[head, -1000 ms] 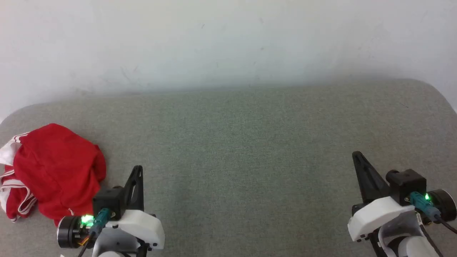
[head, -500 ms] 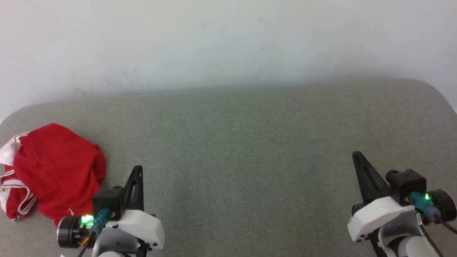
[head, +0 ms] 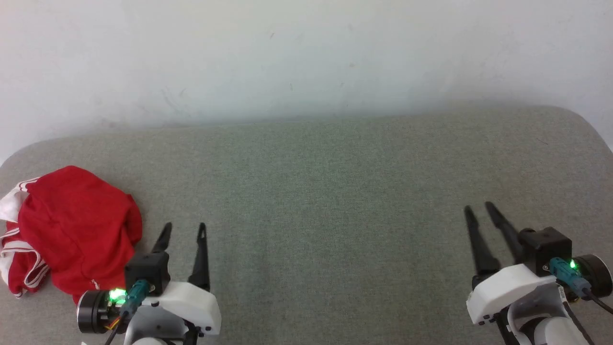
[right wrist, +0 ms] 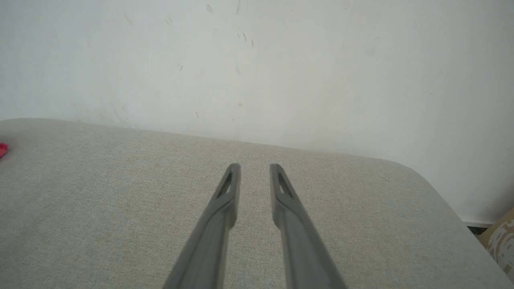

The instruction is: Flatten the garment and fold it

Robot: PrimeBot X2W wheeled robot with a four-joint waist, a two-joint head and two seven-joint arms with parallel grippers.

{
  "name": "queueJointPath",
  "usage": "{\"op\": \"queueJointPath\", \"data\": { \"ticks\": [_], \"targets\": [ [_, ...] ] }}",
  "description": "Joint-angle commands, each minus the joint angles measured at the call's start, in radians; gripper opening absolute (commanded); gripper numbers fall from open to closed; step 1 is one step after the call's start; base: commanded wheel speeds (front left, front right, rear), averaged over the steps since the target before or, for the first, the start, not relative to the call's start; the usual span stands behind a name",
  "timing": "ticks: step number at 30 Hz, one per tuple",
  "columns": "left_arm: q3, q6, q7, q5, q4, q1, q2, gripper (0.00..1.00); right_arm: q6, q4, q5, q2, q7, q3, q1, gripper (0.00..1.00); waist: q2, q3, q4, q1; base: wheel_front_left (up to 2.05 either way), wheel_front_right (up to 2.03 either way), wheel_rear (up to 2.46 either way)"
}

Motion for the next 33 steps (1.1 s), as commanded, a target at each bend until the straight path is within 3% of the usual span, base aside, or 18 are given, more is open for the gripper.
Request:
{"op": "queueJointPath", "data": {
  "ticks": [1, 33],
  "targets": [
    [0.000, -0.001, -0.001, -0.001, 0.000, 0.001, 0.000, 1.00, 0.000, 0.000, 0.002, 0.000, -0.001, -0.002, 0.001, 1.00, 0.0000, 0.000, 0.000, 0.0000, 0.00, 0.00, 0.00],
    [0.003, -0.015, -0.068, -0.040, -0.024, 0.031, -0.001, 1.00, 0.000, 0.017, 0.047, 0.001, -0.068, -0.085, 0.030, 1.00, 0.0000, -0.001, 0.024, 0.0000, 0.00, 0.00, 0.00]
  ]
}}
